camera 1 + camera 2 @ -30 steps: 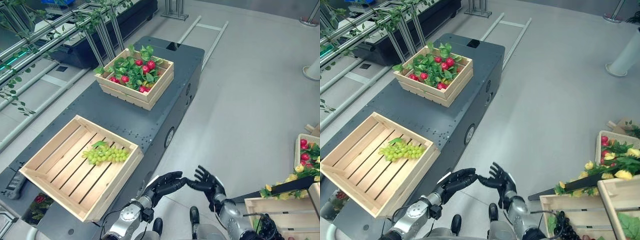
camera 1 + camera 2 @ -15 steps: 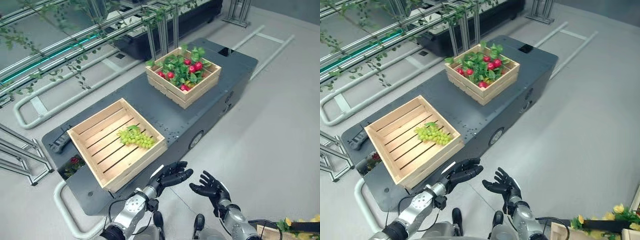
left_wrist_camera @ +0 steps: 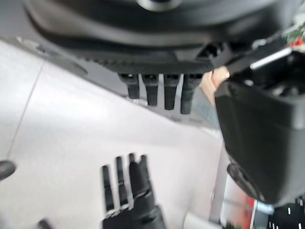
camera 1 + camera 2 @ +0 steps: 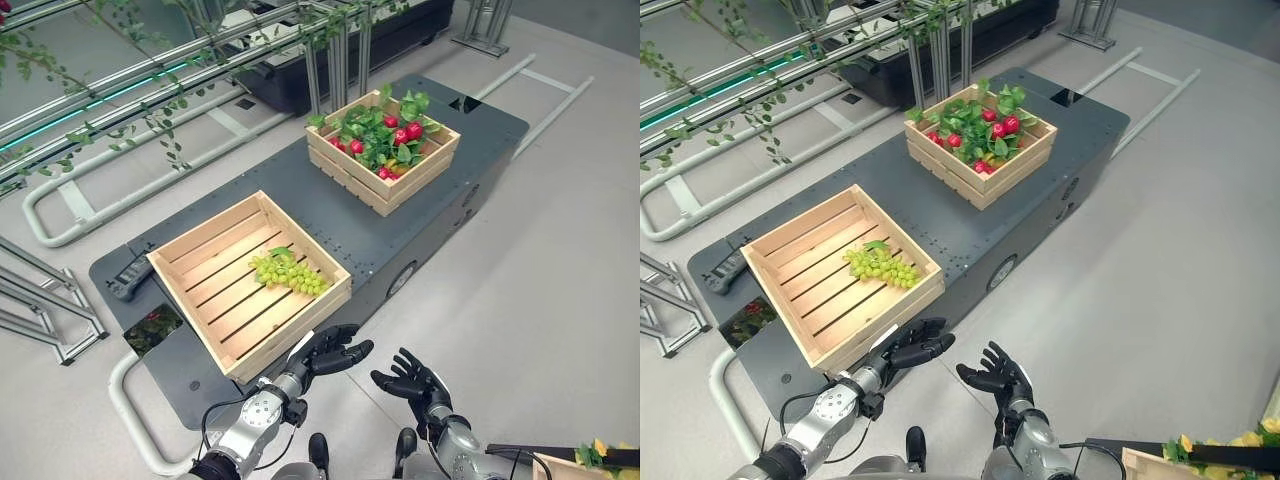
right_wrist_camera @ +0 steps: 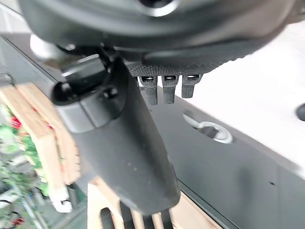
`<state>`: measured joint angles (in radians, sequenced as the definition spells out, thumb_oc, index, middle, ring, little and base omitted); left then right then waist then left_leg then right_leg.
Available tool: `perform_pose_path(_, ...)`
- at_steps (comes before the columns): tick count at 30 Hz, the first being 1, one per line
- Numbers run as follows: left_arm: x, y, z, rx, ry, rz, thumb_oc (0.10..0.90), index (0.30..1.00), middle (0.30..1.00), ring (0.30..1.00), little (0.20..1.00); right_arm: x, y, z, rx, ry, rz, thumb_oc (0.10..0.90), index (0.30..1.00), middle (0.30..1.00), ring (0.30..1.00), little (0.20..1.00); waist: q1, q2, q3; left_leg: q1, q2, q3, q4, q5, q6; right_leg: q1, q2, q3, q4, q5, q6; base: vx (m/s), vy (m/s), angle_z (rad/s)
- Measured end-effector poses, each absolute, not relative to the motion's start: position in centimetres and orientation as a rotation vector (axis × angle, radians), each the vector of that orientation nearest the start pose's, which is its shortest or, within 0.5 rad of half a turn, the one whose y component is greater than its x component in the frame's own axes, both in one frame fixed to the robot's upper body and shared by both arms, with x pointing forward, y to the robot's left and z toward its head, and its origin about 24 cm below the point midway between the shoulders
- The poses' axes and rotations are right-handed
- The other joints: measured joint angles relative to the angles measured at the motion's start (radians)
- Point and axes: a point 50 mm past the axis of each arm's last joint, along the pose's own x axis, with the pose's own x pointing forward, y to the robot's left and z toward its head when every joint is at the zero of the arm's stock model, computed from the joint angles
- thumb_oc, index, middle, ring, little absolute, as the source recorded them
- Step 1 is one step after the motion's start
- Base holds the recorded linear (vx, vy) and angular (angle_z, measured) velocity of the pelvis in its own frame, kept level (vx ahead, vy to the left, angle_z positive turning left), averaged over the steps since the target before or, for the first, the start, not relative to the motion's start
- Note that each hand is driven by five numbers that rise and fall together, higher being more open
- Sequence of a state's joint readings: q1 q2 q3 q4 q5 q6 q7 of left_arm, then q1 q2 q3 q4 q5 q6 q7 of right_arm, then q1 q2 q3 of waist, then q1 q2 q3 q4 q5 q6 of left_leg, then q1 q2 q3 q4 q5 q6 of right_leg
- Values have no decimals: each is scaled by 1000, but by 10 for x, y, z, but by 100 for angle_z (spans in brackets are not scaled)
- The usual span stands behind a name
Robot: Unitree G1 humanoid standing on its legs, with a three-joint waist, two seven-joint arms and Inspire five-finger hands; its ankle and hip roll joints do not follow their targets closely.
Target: Pick up the fruits from the basket on one side to the basket on the other side
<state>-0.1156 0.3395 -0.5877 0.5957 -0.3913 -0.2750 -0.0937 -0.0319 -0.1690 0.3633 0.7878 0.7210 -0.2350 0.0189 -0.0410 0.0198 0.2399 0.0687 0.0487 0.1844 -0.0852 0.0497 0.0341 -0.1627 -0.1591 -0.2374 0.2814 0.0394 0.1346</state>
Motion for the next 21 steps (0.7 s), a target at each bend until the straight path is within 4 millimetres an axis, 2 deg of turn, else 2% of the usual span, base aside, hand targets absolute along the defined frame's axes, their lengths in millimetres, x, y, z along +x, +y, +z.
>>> perform_pose_path(1, 224, 136, -59, 101, 361, -456, 800, 900, 900, 900, 900, 190, -151, -106, 374, 595, -39, 800, 900, 900, 900, 900, -1, -19, 6, -6, -8, -9, 1, 1, 1, -14, 0, 47, 0, -11, -10, 55, -183, 12)
perform_pose_path(2, 225, 137, -58, 109, 356, -458, 800, 900, 900, 900, 900, 188, -151, -106, 376, 597, -40, 800, 900, 900, 900, 900, -6, -33, 11, -8, -14, -18, 0, 1, 0, -15, 1, 66, -17, -12, -12, 39, -233, 28)
perform_pose_path(3, 229, 139, -55, 124, 344, -460, 800, 900, 900, 900, 900, 188, -150, -106, 380, 596, -39, 800, 900, 900, 900, 900, -4, -55, 26, -16, -20, -29, -1, 5, -2, -6, 7, 90, -75, -13, -13, 33, -238, 33)
perform_pose_path(5, 232, 142, -53, 137, 336, -452, 800, 900, 900, 900, 900, 189, -148, -107, 385, 596, -38, 800, 900, 900, 900, 900, -7, -66, 36, -31, -26, -49, -3, 17, -10, 11, 7, 99, -173, -11, -12, 64, -228, 37)
perform_pose_path(6, 233, 143, -52, 138, 336, -450, 800, 900, 900, 900, 900, 190, -147, -107, 383, 600, -40, 800, 900, 900, 900, 900, -9, -71, 36, -37, -29, -73, -3, 21, -17, 38, 11, 127, -222, -6, -14, 99, -163, 55)
perform_pose_path(7, 232, 142, -53, 131, 337, -448, 800, 900, 900, 900, 900, 192, -150, -108, 375, 604, -49, 800, 900, 900, 900, 900, -23, -53, 48, -32, -23, -98, -4, 22, -28, 68, 19, 114, -248, 27, -12, 114, -189, 59)
perform_pose_path(9, 226, 136, -57, 95, 349, -448, 800, 900, 900, 900, 900, 195, -155, -106, 362, 597, -59, 800, 900, 900, 900, 900, -21, -9, 65, -7, 9, -96, -3, 19, -49, 125, 52, 99, -304, 34, -23, 123, -150, 27)
perform_pose_path(11, 220, 130, -61, 66, 364, -463, 800, 900, 900, 900, 900, 197, -157, -105, 356, 589, -59, 800, 900, 900, 900, 900, -25, 8, 64, 15, 35, -87, 0, 13, -71, 183, 83, 81, -367, 50, -46, 123, -102, 9)
perform_pose_path(13, 221, 122, -59, 44, 352, -473, 800, 900, 900, 900, 900, 199, -162, -103, 342, 581, -68, 800, 900, 900, 900, 900, -25, 0, 67, 9, 38, -78, 43, 5, -87, 203, 92, 74, -370, 41, -61, 51, -44, 13)
perform_pose_path(14, 225, 117, -56, 41, 335, -483, 800, 900, 900, 900, 900, 201, -165, -103, 341, 577, -88, 800, 900, 900, 900, 900, -22, -22, 70, -29, 31, -81, 113, 2, -91, 206, 78, 66, -370, 36, -68, 17, 71, 12)
perform_pose_path(16, 227, 115, -53, 36, 309, -489, 800, 900, 900, 900, 900, 204, -169, -101, 329, 573, -104, 800, 900, 900, 900, 900, -3, -40, 73, -68, 27, -87, 192, -4, -100, 215, 68, 71, -370, 31, -78, 31, 96, 0)
perform_pose_path(18, 228, 113, -50, 31, 277, -495, 800, 900, 900, 900, 900, 207, -177, -99, 306, 563, -115, 800, 900, 900, 900, 900, 6, -41, 74, -80, 42, -98, 155, -16, -114, 227, 70, 73, -370, 16, -94, 64, 112, -7)
perform_pose_path(21, 231, 113, -48, 42, 260, -487, 800, 900, 900, 900, 900, 213, -183, -95, 285, 546, -119, 800, 900, 900, 900, 900, 10, -33, 73, -70, 57, -97, 62, -9, -113, 230, 82, 89, -370, 13, -88, 63, 93, -24)
